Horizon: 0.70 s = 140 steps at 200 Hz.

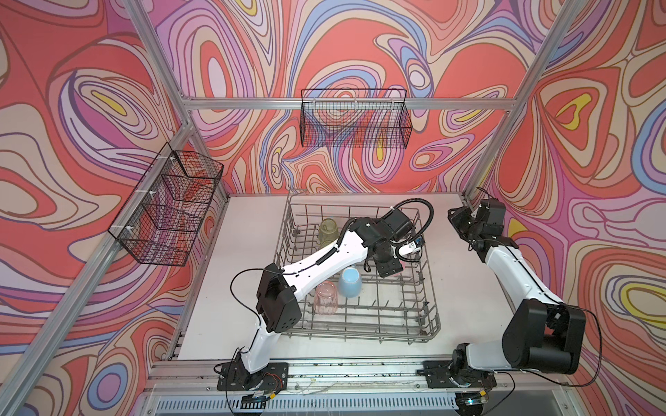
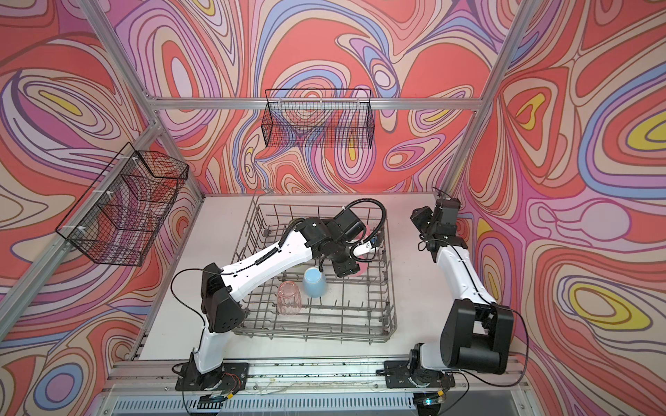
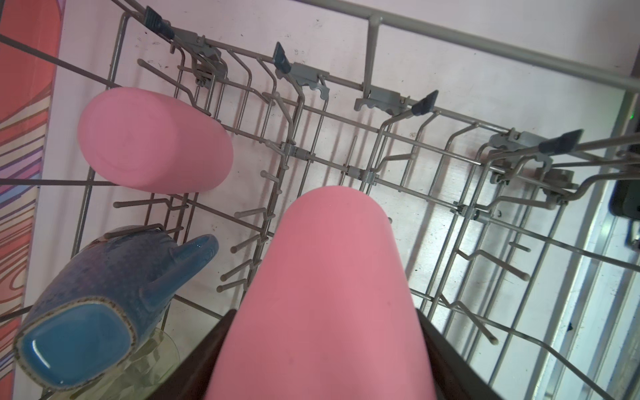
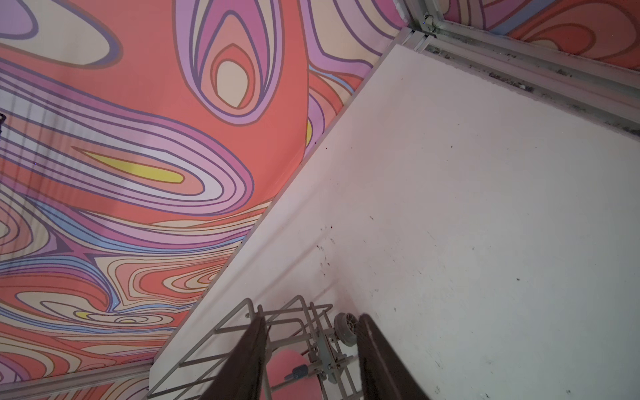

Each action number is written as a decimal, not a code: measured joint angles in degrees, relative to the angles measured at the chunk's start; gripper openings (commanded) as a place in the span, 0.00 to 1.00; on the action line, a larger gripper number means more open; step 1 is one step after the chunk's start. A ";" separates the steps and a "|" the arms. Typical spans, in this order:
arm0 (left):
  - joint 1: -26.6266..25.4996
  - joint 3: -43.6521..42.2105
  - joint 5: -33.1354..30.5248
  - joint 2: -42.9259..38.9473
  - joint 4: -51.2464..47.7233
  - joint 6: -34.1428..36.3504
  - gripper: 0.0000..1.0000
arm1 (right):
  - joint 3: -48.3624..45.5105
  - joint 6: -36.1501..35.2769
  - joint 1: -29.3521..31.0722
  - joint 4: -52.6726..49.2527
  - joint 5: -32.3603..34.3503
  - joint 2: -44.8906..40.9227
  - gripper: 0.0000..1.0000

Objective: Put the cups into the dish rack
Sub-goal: 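Lower the pink cup into the rack's near side with the left gripper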

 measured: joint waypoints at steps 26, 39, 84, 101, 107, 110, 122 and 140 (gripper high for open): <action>-1.33 0.00 -1.84 1.31 -0.85 0.55 0.61 | -0.63 0.63 -0.28 0.22 0.22 -0.28 0.44; -1.92 0.00 -2.56 1.77 -1.27 0.68 0.61 | -0.87 0.87 -0.33 0.66 0.24 -0.42 0.44; -3.65 0.09 -4.28 2.49 -1.81 1.01 0.61 | -1.77 1.11 -0.48 1.27 0.26 -1.51 0.44; -4.04 0.48 -4.68 3.45 -1.90 1.16 0.61 | -2.12 1.14 -0.48 1.29 0.24 -2.01 0.44; -4.11 0.59 -4.83 3.87 -1.90 1.20 0.61 | -2.21 1.14 -0.48 1.29 0.24 -2.14 0.44; -4.17 0.59 -4.92 4.04 -1.90 1.20 0.61 | -2.25 1.14 -0.48 1.31 0.24 -2.23 0.44; -4.31 0.61 -5.38 4.92 -1.97 1.25 0.61 | -2.34 1.14 -0.48 1.31 0.24 -2.32 0.44; -4.35 0.61 -5.97 6.25 -2.16 1.64 0.61 | -2.38 1.14 -0.50 1.29 0.24 -2.34 0.44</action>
